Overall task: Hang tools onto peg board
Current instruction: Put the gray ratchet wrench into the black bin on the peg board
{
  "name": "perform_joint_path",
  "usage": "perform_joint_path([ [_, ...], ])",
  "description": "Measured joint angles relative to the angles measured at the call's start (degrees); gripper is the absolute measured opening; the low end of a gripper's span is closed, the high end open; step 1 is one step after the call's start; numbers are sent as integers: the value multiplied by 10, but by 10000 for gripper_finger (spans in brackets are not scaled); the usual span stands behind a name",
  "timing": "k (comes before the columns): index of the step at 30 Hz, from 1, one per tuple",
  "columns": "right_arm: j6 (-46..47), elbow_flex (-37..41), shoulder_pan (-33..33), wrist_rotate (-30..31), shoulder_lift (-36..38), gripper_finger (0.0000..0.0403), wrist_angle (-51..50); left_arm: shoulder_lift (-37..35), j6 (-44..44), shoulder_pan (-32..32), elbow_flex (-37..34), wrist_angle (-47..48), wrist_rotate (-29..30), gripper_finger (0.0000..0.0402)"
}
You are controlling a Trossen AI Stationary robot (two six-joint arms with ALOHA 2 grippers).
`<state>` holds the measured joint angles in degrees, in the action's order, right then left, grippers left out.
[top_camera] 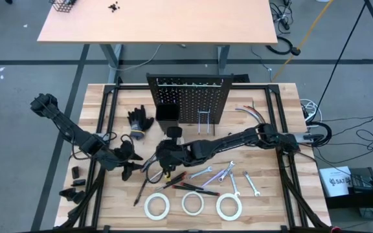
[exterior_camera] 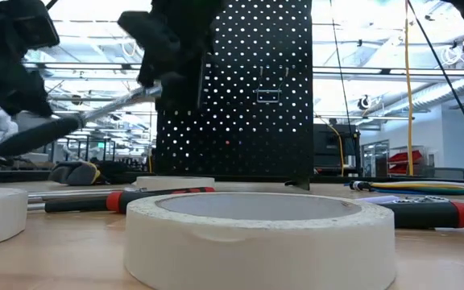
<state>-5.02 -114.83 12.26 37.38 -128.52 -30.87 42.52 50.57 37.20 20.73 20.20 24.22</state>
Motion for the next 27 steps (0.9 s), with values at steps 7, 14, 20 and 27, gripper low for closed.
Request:
perform_joint_path([
  [7,-17,-1,14,35,18,22,22,-42,-4,0,0,-3,20,196],
  [14,-80,0,33,91,43,22,50,-75,-6,0,0,-5,23,196],
  [20,-199,0,56,139,68,22,79,-97,-44,0,0,-23,26,196],
  [27,-363,-1,80,246,95,22,145,-105,-45,-1,0,-18,40,196],
])
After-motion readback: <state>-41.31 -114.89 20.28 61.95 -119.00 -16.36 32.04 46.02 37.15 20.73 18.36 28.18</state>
